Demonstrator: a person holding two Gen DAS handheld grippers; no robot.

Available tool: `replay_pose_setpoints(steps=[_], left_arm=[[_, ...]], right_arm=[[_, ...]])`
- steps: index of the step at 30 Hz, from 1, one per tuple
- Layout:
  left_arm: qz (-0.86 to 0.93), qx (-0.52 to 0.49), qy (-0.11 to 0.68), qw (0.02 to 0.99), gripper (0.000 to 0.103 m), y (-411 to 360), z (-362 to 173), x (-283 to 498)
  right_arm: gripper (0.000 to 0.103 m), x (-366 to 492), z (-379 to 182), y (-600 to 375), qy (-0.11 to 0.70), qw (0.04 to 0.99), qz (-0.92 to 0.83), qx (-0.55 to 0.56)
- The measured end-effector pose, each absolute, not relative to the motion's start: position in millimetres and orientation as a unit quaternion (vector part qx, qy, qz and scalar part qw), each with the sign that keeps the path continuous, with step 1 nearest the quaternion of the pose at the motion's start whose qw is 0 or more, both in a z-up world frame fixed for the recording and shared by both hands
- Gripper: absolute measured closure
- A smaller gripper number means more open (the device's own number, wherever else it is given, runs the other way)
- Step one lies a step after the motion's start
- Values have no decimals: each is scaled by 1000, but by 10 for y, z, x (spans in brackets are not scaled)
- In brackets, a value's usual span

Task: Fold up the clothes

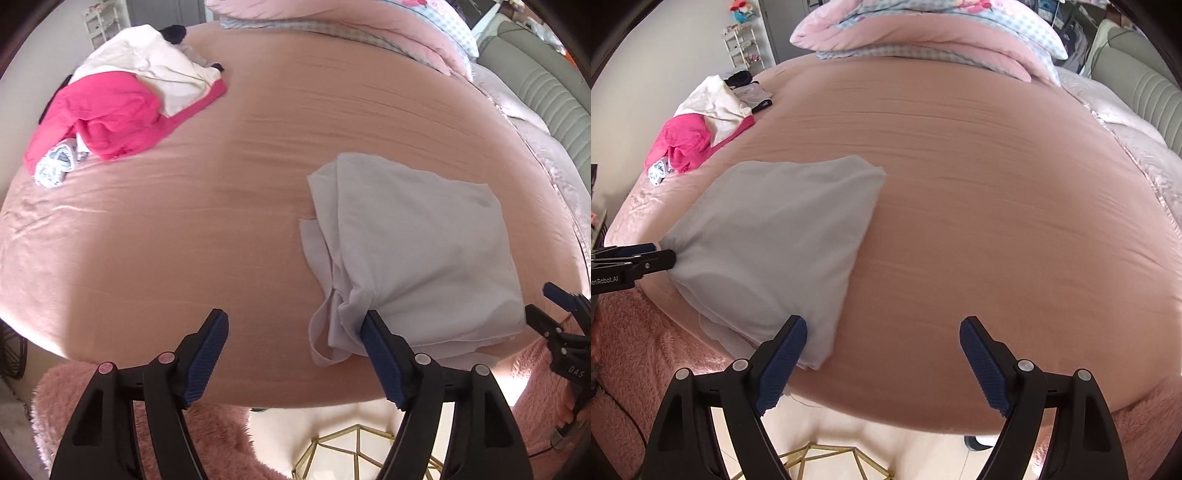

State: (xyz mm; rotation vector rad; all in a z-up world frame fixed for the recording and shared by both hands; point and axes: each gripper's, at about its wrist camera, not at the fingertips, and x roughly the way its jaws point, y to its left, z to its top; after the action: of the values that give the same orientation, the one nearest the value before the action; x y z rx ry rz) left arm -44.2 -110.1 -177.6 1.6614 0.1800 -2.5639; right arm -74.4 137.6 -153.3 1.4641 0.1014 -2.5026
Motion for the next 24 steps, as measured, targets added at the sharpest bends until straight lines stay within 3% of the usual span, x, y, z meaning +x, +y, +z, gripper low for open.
replay_pose_setpoints(steps=[5,7,15,18,24], left_arm=[[-860,466,210,11,30,-1363,-1576,-399],[-851,457,258,-23,30,-1408,-1636,-511],[-838,498,224,0,30,-1253,-2058,-651],[-831,500,243,7,29,-1343,-2093,-599],[-838,501,207,63,29,-1331,-2020,-543]], right_arm=[[19,-1007,-1462,1706,-127,130,-845,502],[19,-1114,-1446,1704,-154,144,-838,504],[19,-1308,-1689,1263,-93,152,-827,533],[18,-1240,-1798,1273,-99,154,-824,537],[18,-1195,-1794,1430,-110,149,-823,537]])
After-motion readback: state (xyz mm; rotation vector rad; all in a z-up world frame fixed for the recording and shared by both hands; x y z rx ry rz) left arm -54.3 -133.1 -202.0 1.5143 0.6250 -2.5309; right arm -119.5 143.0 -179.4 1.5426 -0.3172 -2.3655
